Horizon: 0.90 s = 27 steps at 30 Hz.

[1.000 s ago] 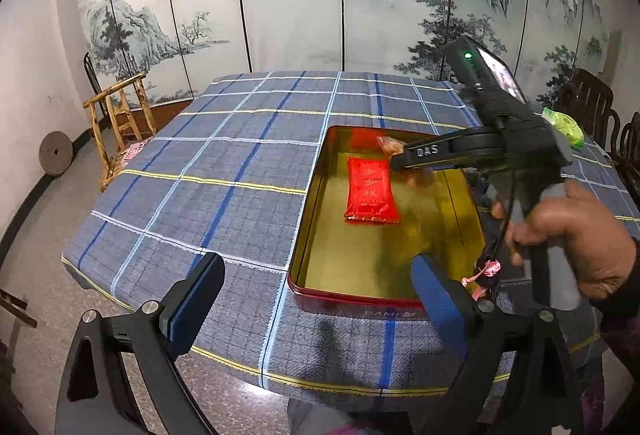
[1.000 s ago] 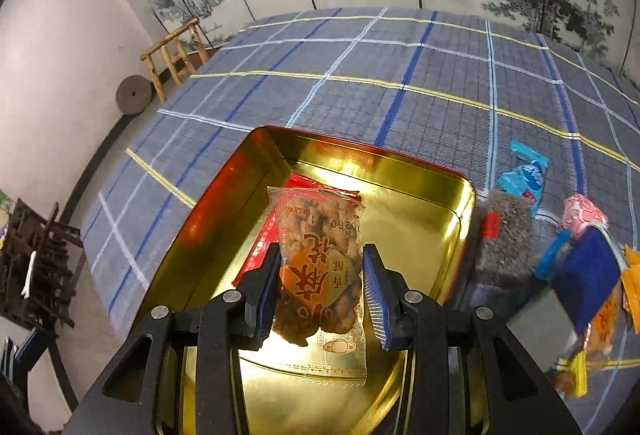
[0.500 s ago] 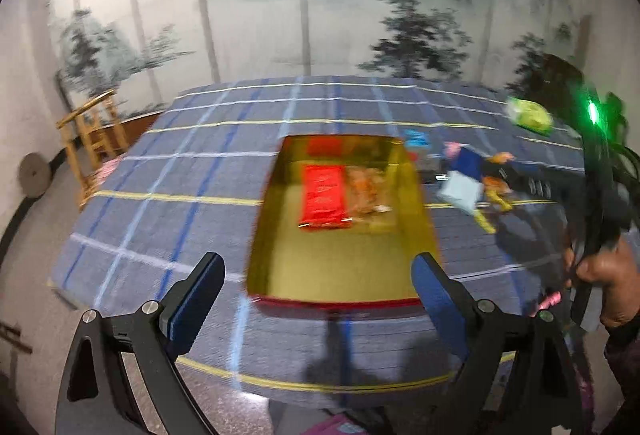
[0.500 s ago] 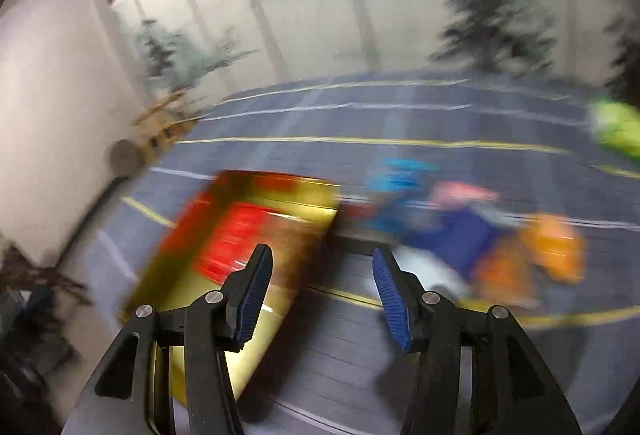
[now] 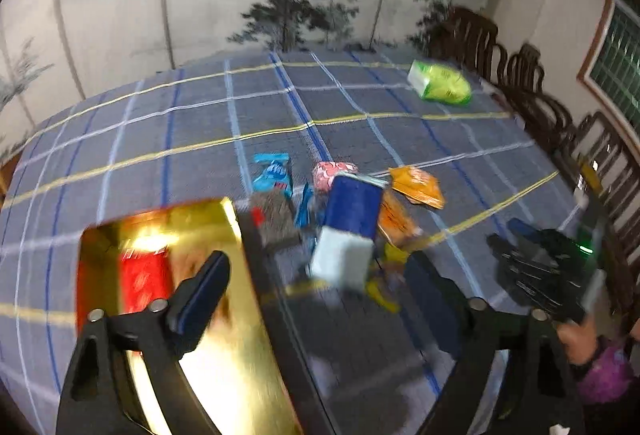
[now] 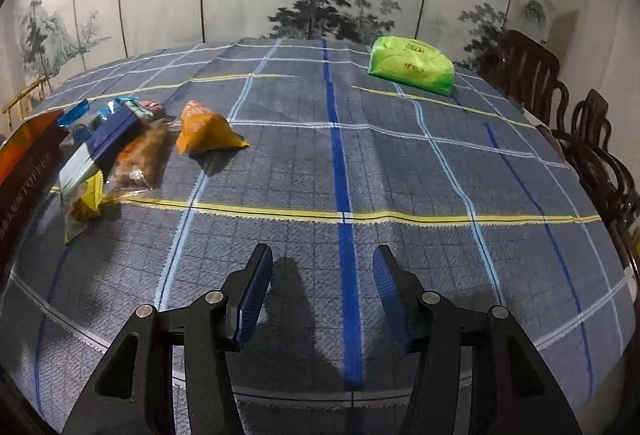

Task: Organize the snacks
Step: 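Reach the left gripper to the small blue candy packets and grasp them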

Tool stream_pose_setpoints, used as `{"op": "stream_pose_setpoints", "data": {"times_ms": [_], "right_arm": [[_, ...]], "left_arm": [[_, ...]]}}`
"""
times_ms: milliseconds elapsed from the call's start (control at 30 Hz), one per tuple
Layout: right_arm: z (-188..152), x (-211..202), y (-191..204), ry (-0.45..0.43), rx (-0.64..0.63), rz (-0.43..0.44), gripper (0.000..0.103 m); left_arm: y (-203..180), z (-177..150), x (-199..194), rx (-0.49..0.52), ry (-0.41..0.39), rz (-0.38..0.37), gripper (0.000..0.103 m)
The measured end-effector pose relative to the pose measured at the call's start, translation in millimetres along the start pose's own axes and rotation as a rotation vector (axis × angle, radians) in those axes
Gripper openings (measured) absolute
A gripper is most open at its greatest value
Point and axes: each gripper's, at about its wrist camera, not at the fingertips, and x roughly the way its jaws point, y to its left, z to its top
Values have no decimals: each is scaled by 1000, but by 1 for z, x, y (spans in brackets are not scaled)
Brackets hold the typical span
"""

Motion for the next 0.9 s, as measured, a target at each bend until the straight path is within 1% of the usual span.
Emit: {"op": "stream_pose_setpoints", "data": {"times_ms": [33,67,100,133,233,300,333,400,433,467,500,533,600,700,733,767,833,900], "right_arm": [[1,-1,2,-15,-11,13,53],[1,1,0,-14,-19,21,53],[1,3,4,-3,-30,28,53],[1,5,7,5,-45,33,53],[-1,5,2,3,-31,56,53],[0,11,-4,20,-9,72,53],[0,12,-6,27,0,81,53],[0,13,-8,34,8,88,53],[-1,13,-8,35,8,90,53],[-1,12,-7,34,6,89,53],[0,13,-7,38,7,87,53],[0,13,-7,37,8,89,53],[1,14,-8,37,14,94,53],[1,14,-9,35,20,96,53],[1,14,-9,35,20,97,53],[1,14,-9,35,20,98,53],[2,12,-8,29,13,101,53],[3,8,-4,19,8,134,53]], "left_arm": [[0,9,21,33,38,-4,82],[1,13,34,44,55,7,71],[2,15,45,52,67,9,66],[2,16,54,64,78,-7,63],[5,23,74,88,101,-19,63],[6,25,85,107,104,-4,63],[6,27,91,109,109,-3,61],[7,27,97,101,120,-24,52],[6,27,101,104,134,-34,41],[5,27,105,113,146,-25,31],[2,28,105,130,139,-13,22],[3,31,108,117,153,-26,17],[8,29,104,76,150,-32,13],[11,24,85,7,120,-33,9],[13,20,72,-38,101,-54,5],[12,17,65,-59,89,-69,2],[8,6,39,-105,54,-114,2],[4,-5,19,-128,28,-137,2]]}}
